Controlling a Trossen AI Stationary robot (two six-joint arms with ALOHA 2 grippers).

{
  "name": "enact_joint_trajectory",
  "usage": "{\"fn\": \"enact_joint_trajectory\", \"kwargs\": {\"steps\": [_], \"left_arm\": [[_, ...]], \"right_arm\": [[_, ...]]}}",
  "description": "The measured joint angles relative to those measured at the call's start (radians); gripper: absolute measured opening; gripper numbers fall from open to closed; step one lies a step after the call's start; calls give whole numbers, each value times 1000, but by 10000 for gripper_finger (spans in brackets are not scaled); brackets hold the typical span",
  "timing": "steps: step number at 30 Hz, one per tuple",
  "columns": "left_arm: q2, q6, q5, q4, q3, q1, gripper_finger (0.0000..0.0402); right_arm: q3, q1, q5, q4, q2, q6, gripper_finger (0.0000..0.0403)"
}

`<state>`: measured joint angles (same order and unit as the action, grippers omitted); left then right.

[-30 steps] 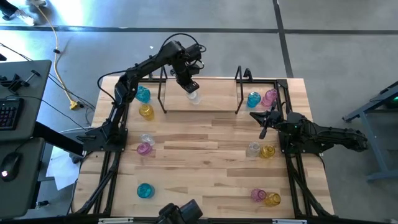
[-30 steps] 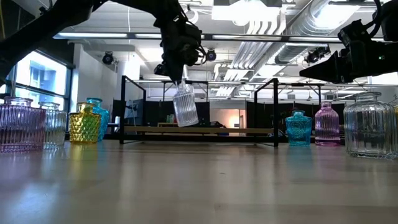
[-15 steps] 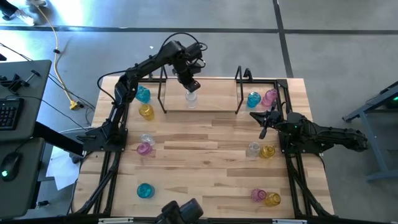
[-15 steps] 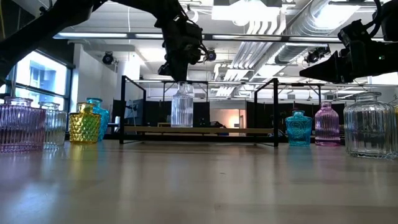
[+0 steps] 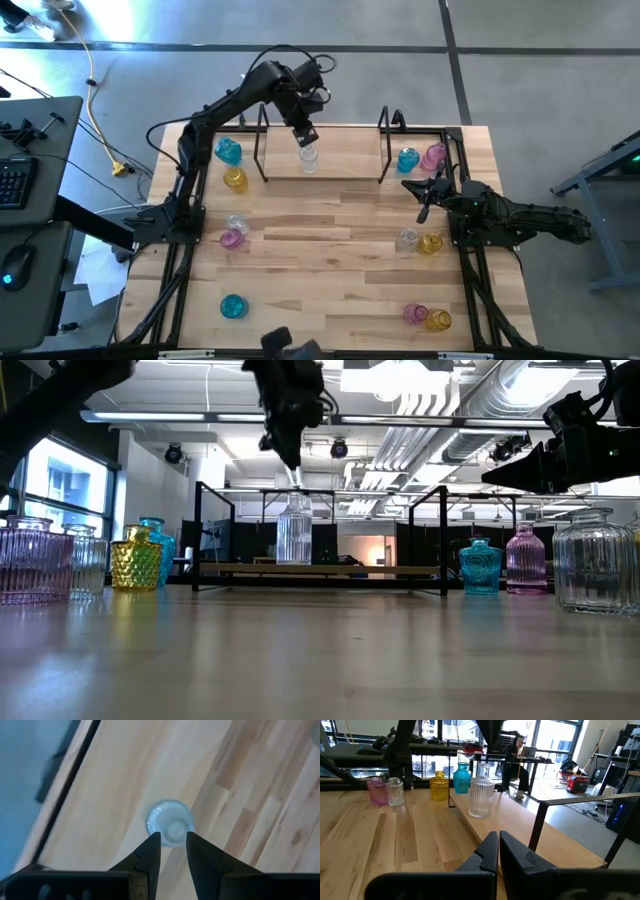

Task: Sort vases onto shelf
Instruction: Put the bottom transparent vase on the shelf

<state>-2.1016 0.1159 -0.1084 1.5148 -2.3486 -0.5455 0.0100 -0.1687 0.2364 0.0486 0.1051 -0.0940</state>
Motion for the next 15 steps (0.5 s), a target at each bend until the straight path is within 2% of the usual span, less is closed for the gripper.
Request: {"fn": "enact_joint_trajectory", "kwargs": {"steps": [3, 7, 10, 15], "left_arm": [[17, 16, 6, 31, 0, 39, 74], [20, 5, 6, 54, 24, 83, 38], [19, -10, 6, 56, 94, 96, 8], [18, -47, 24, -9, 247, 84, 6]], "right_arm": [[0, 0, 0, 0, 0, 0, 0], [0, 0, 0, 0, 0, 0, 0], [0, 0, 0, 0, 0, 0, 0], [0, 0, 0, 0, 0, 0, 0]]}}
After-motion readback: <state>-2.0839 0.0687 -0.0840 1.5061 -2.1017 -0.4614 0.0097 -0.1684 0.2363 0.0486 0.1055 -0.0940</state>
